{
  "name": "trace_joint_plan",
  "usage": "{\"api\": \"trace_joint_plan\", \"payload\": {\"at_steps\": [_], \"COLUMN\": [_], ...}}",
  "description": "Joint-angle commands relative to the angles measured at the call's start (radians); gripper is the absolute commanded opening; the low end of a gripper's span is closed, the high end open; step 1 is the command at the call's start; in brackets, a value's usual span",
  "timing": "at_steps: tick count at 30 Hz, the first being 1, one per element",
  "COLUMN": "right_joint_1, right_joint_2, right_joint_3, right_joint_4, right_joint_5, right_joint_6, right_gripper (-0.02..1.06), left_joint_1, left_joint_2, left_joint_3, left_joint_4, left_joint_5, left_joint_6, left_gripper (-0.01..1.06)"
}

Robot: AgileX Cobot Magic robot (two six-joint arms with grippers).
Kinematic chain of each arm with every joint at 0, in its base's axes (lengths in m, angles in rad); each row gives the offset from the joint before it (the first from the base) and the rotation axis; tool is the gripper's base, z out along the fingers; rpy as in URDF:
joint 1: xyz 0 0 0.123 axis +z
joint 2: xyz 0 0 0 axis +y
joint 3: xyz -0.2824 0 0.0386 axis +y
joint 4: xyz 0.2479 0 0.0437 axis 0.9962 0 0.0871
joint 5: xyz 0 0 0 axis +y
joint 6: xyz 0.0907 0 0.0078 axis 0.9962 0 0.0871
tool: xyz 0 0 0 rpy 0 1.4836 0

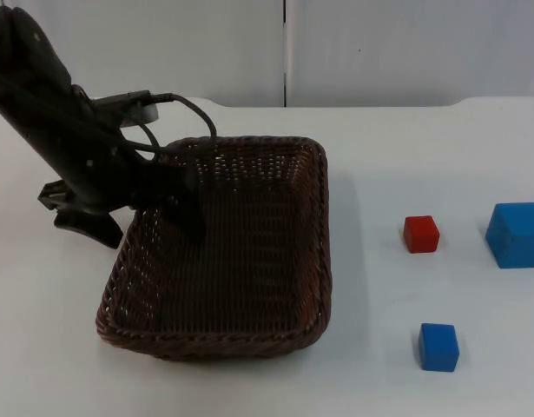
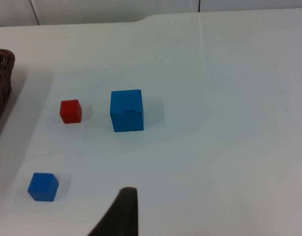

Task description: Pick up the basket with the left hand and place the largest block into the basket with the right hand.

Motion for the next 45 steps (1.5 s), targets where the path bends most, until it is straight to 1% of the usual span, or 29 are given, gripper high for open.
{"api": "trace_joint_plan", "payload": {"at_steps": [1, 2, 3, 5, 6, 7, 11, 12, 15, 16, 17, 18, 19, 20, 32, 37, 45], "right_joint_1": [-0.008, -0.008, -0.008, -0.008, -0.008, -0.008, -0.008, -0.008, -0.008, -0.008, -0.008, -0.008, -0.008, -0.008, -0.008, -0.008, -0.008], "right_joint_2": [-0.003, -0.003, -0.003, -0.003, -0.003, -0.003, -0.003, -0.003, -0.003, -0.003, -0.003, -0.003, -0.003, -0.003, -0.003, -0.003, -0.003], "right_joint_3": [0.002, 0.002, 0.002, 0.002, 0.002, 0.002, 0.002, 0.002, 0.002, 0.002, 0.002, 0.002, 0.002, 0.002, 0.002, 0.002, 0.002], "right_joint_4": [-0.007, -0.006, -0.006, -0.006, -0.006, -0.006, -0.006, -0.006, -0.006, -0.006, -0.006, -0.006, -0.006, -0.006, -0.006, -0.006, -0.006], "right_joint_5": [-0.006, -0.006, -0.006, -0.006, -0.006, -0.006, -0.006, -0.006, -0.006, -0.006, -0.006, -0.006, -0.006, -0.006, -0.006, -0.006, -0.006], "right_joint_6": [-0.016, -0.024, -0.024, -0.034, -0.036, -0.036, -0.036, -0.036, -0.036, -0.036, -0.036, -0.036, -0.036, -0.036, -0.026, -0.026, -0.026], "right_gripper": [1.05, 1.05, 1.05, 1.05, 1.05, 1.05, 1.05, 1.05, 1.05, 1.05, 1.05, 1.05, 1.05, 1.05, 1.05, 1.05, 1.05], "left_joint_1": [-0.003, -0.003, -0.003, -0.003, -0.003, -0.003, -0.003, -0.003, -0.003, -0.003, -0.003, -0.003, -0.003, -0.003, -0.003, -0.003, -0.001], "left_joint_2": [0.002, 0.002, 0.002, 0.002, 0.002, 0.002, 0.002, 0.002, 0.002, 0.002, 0.002, 0.002, 0.002, -0.002, -0.096, -0.207, -0.316], "left_joint_3": [-0.004, -0.004, -0.004, -0.004, -0.004, -0.004, -0.004, -0.004, -0.004, -0.004, -0.004, -0.004, -0.004, -0.004, -0.004, -0.004, -0.004], "left_joint_4": [0.005, 0.005, 0.005, 0.005, 0.005, 0.005, 0.0, 0.0, 0.0, 0.0, 0.0, 0.0, 0.0, 0.0, -0.055, -0.075, -0.115], "left_joint_5": [-0.007, -0.007, -0.007, -0.004, -0.004, -0.004, 0.002, 0.002, 0.003, 0.01, 0.012, 0.012, 0.017, 0.019, 0.075, 0.127, 0.149], "left_joint_6": [-0.005, -0.005, -0.005, -0.005, -0.005, -0.005, -0.008, -0.008, -0.034, -0.034, -0.034, -0.034, -0.034, -0.034, -0.036, -0.036, -0.058], "left_gripper": [0.94, 0.89, 0.89, 0.79, 0.7, 0.7, 0.48, 0.48, 0.26, 0.15, 0.1, 0.1, 0.02, 0.0, 0.0, 0.0, 0.0]}}
